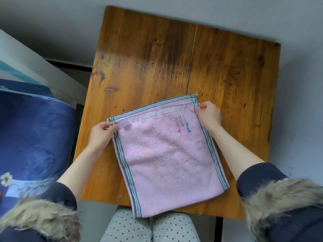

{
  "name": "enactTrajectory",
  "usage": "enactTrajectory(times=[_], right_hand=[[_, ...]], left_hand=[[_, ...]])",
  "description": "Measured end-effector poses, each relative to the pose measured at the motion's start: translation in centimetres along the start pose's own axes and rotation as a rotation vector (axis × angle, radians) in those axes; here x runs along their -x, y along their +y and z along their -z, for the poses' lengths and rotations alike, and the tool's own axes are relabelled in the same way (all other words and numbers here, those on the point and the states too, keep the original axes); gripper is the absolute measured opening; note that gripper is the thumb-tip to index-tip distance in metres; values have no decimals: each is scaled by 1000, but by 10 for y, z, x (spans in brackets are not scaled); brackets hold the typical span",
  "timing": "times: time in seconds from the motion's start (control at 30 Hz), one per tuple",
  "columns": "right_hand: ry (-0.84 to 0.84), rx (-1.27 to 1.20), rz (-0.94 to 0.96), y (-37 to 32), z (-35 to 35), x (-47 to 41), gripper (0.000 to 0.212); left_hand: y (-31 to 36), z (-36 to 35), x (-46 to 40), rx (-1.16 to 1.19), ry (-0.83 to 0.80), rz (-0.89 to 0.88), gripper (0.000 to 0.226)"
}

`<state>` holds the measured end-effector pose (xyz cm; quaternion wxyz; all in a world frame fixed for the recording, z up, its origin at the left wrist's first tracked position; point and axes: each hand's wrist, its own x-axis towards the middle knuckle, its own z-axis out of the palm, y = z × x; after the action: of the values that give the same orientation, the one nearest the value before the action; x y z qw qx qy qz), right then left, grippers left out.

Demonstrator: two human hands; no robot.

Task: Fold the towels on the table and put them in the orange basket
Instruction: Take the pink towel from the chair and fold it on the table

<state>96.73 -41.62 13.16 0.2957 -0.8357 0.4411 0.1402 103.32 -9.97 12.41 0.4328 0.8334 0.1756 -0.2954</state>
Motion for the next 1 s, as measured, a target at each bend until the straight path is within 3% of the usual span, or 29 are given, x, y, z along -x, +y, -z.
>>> enactTrajectory(times=[0.13,0.27,0.43,0.57,0.63,0.8,1.0], right_hand=[[7,-10,-9,-2,-1,-2,16],[123,-167,-34,7,7,10,11],[4,-537,-24,20,23,25,14],[-2,-643,4,19,36,21,15],[11,-647,28,11,39,16,16],[-19,-555,48,-12,22,-7,14],[27,-293,93,-20,-2,-33,9]], left_hand=[[3,3,2,98,5,16,10],[2,10,10,280,-135,66,12],[-1,19,23,444,-294,91,15],[3,27,26,551,-376,89,18],[7,28,23,513,-332,77,15],[10,23,4,259,-12,-1,9],[1,13,-14,-150,152,-155,16]])
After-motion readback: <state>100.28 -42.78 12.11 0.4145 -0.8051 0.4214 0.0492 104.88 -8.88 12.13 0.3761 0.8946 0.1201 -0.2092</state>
